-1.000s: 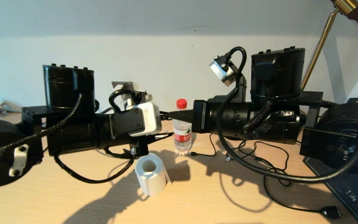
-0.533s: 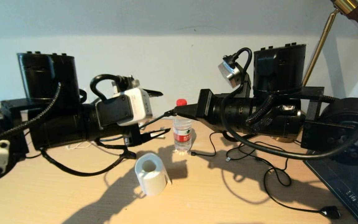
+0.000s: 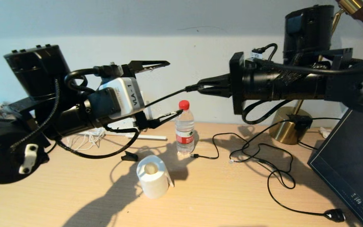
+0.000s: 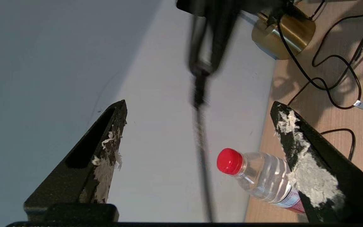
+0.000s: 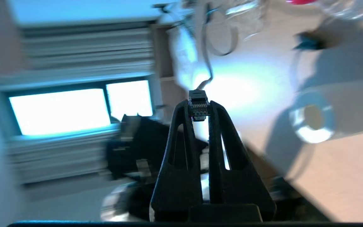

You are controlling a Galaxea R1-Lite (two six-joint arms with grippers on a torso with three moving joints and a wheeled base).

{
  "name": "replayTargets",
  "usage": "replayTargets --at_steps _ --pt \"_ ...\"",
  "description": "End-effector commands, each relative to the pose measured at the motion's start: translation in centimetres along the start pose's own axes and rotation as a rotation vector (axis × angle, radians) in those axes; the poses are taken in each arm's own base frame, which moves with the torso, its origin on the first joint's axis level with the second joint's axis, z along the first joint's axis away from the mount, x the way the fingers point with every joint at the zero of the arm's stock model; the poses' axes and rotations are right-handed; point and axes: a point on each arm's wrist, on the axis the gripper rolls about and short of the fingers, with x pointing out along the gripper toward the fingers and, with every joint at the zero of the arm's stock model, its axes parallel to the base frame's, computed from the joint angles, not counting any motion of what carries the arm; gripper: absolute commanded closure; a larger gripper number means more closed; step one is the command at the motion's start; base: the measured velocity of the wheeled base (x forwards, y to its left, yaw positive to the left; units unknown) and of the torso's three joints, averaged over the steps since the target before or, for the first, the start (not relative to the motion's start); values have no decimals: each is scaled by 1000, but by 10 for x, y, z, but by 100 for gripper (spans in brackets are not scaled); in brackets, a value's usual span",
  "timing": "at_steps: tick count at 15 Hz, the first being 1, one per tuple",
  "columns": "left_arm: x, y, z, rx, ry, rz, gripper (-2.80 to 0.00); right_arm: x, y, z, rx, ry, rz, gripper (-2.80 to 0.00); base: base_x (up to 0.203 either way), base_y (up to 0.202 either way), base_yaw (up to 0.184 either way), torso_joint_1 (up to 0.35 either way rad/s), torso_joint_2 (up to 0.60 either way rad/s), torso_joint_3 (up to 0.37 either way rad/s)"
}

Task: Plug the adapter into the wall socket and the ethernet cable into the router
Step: Hand it to the other hand

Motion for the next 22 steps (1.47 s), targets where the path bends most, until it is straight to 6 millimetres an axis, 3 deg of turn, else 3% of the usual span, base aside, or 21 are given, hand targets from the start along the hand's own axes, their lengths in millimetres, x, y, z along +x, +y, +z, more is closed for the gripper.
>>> replayTargets --at_steps 1,5,9,12,17,22 --pt "6 -9 -8 8 -13 -32 -280 -4 5 22 166 36 44 0 0 0 0 0 0 0" --pt "17 -11 -16 60 -78 -33 -280 -7 7 25 200 80 57 0 0 0 0 0 0 0" --pt "48 -1 -33 113 -203 -20 -280 -14 3 34 218 189 69 0 0 0 0 0 0 0" --pt "63 5 -46 141 -256 -13 -280 -5 -4 45 250 190 57 0 0 0 0 0 0 0" --pt "65 4 -47 153 -263 -4 -280 -21 -9 56 286 217 40 0 0 0 0 0 0 0" --pt "64 7 -44 162 -269 5 -280 -23 -10 55 302 221 25 0 0 0 0 0 0 0"
